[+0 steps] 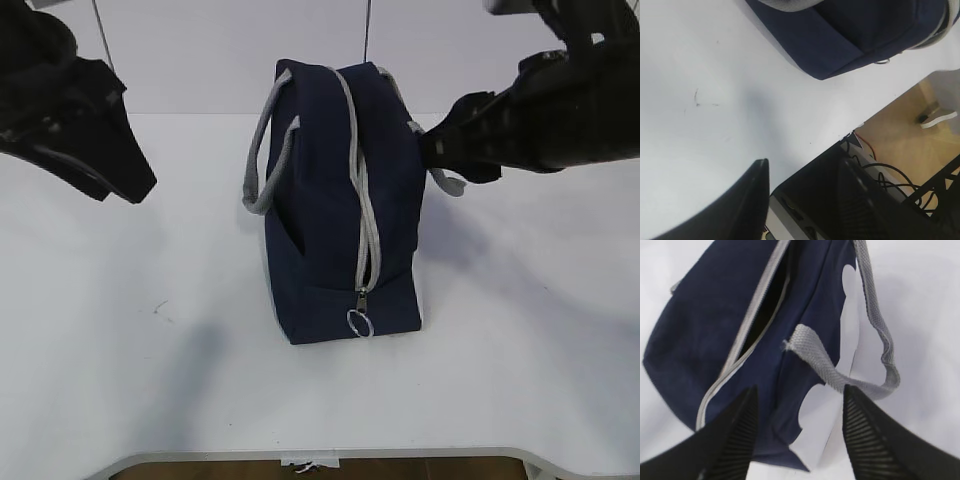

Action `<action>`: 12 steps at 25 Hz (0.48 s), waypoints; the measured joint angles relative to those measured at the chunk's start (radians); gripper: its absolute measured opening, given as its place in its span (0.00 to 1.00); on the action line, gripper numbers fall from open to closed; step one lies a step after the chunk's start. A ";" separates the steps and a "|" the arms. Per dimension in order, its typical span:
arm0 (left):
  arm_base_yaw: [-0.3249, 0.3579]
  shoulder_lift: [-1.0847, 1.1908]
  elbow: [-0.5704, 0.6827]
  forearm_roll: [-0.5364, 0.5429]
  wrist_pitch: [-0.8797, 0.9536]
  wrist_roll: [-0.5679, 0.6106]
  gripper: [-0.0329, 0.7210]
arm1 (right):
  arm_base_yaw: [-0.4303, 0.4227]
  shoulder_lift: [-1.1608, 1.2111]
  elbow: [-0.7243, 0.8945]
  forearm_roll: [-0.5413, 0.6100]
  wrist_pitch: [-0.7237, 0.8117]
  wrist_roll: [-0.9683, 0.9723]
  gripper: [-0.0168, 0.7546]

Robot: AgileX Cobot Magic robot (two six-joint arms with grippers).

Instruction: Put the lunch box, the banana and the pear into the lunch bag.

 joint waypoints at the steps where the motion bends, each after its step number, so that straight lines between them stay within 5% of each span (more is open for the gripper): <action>1: 0.000 0.000 0.000 -0.001 0.000 0.000 0.50 | 0.000 0.002 0.011 0.000 -0.030 -0.010 0.58; 6: 0.000 0.000 0.000 -0.005 0.000 0.000 0.50 | 0.025 -0.027 0.104 0.002 -0.206 -0.091 0.58; 12: 0.000 0.000 0.000 -0.005 0.000 0.000 0.49 | 0.192 -0.086 0.257 0.006 -0.400 -0.148 0.58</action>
